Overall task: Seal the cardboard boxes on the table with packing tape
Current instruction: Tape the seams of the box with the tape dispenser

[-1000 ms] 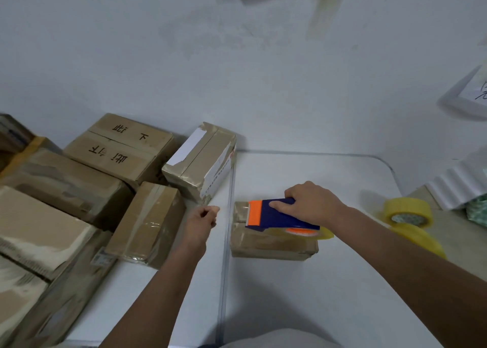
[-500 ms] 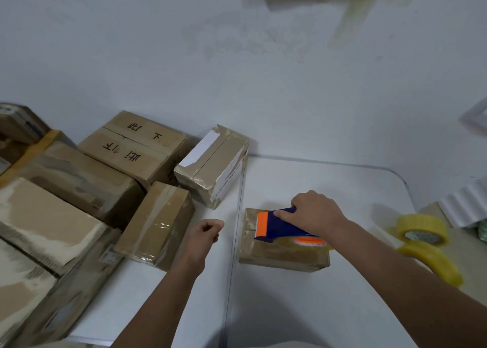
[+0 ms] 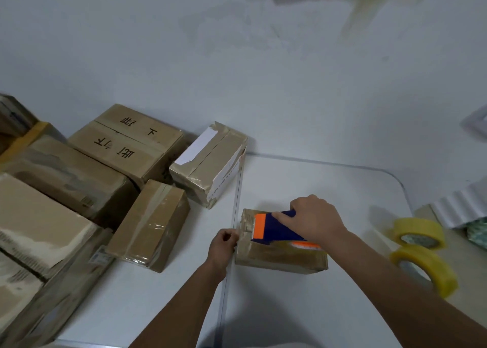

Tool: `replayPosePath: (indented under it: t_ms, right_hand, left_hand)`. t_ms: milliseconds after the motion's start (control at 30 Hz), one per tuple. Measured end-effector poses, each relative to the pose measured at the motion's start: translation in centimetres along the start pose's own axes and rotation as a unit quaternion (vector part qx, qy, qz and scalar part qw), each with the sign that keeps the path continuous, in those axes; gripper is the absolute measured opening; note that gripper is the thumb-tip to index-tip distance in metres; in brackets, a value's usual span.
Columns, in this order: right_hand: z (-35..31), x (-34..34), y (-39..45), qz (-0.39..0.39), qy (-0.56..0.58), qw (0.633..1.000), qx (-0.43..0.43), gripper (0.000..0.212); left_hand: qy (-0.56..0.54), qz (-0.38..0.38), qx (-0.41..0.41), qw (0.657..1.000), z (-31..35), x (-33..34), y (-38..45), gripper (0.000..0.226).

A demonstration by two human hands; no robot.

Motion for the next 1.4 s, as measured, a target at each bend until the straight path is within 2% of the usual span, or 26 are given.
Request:
replayPosePath:
  t_ms: [100,167,200,267,333,400,467,533,633,700,767,833,900,967,1133,1400]
  right_hand:
    - [0.0,-0.1,0.0,0.004,0.005,1.0,-0.002,0.054]
    - [0.0,-0.2,0.0,0.003,0.006,1.0,-0.004,0.054]
    - [0.0,-0.1,0.0,0.003,0.006,1.0,-0.004,0.053]
    - [0.1,-0.1,0.1,0.005,0.008,1.0,-0.004,0.054]
    - [0.1,0.0,0.1,0.009,0.008,1.0,-0.004,0.055]
    - [0.1,-0.1,0.1,0.009,0.005,1.0,-0.008,0.056]
    - [0.1,0.0,0.2,0.007,0.004,1.0,-0.009,0.056]
    - [0.1,0.0,0.2,0.007,0.008,1.0,-0.009,0.054]
    - [0.2,0.1,0.3,0.01,0.011,1.0,-0.011,0.054]
    - [0.2,0.2,0.3,0.01,0.009,1.0,-0.013,0.055]
    - [0.1,0.1,0.3,0.008,0.007,1.0,-0.015,0.054]
    - [-0.1,-0.1,0.2,0.003,0.002,1.0,-0.018,0.052]
    - [-0.2,-0.1,0.2,-0.004,-0.002,1.0,-0.017,0.05]
    - [0.1,-0.4,0.4,-0.023,0.009,1.0,-0.014,0.051]
    - [1.8,-1.8,0.7,-0.139,0.114,0.983,-0.039,0.054]
    - [2.5,-1.6,0.0,-0.152,0.175,0.97,-0.068,0.055]
  left_hand:
    - [0.031,-0.003,-0.022,0.999,-0.4,0.2,-0.2,0.022]
    - [0.083,0.005,-0.075,0.994,-1.0,-0.5,0.0,0.046]
    - [0.118,0.01,-0.089,0.989,-1.2,-1.0,0.0,0.051]
    - [0.159,0.018,-0.069,0.985,-0.3,-1.8,-0.5,0.037]
    - [0.178,0.012,0.003,0.984,1.0,-2.2,-1.5,0.034]
    - [0.188,-0.042,0.061,0.979,2.2,-1.8,-3.2,0.042]
    - [0.179,-0.163,0.087,0.966,2.4,-0.3,-4.9,0.05]
    - [0.203,-0.268,0.11,0.935,1.8,0.6,-5.6,0.053]
    - [0.304,-0.31,0.13,0.891,1.9,-0.4,-5.3,0.064]
    - [0.381,-0.272,0.173,0.867,2.9,-1.1,-4.4,0.087]
    - [0.506,-0.208,0.219,0.808,4.3,-0.9,-3.3,0.113]
    - [0.594,-0.188,0.237,0.746,5.6,-0.2,-2.0,0.121]
    - [0.638,-0.196,0.225,0.71,6.2,0.2,-0.7,0.122]
    - [0.637,-0.199,0.236,0.706,6.4,0.0,-0.1,0.119]
    - [0.628,-0.193,0.282,0.7,6.3,-0.4,-0.1,0.107]
    - [0.623,-0.205,0.268,0.706,6.6,-0.6,-0.1,0.111]
Point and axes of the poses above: each hand's wrist, its own y-axis towards the middle knuckle, its own x-axis out of the palm, z = x × y, the point moved 2 cm from there along y, towards the middle knuckle, and after that the axes turned 10 degrees about -z, right-handed, at the moved point
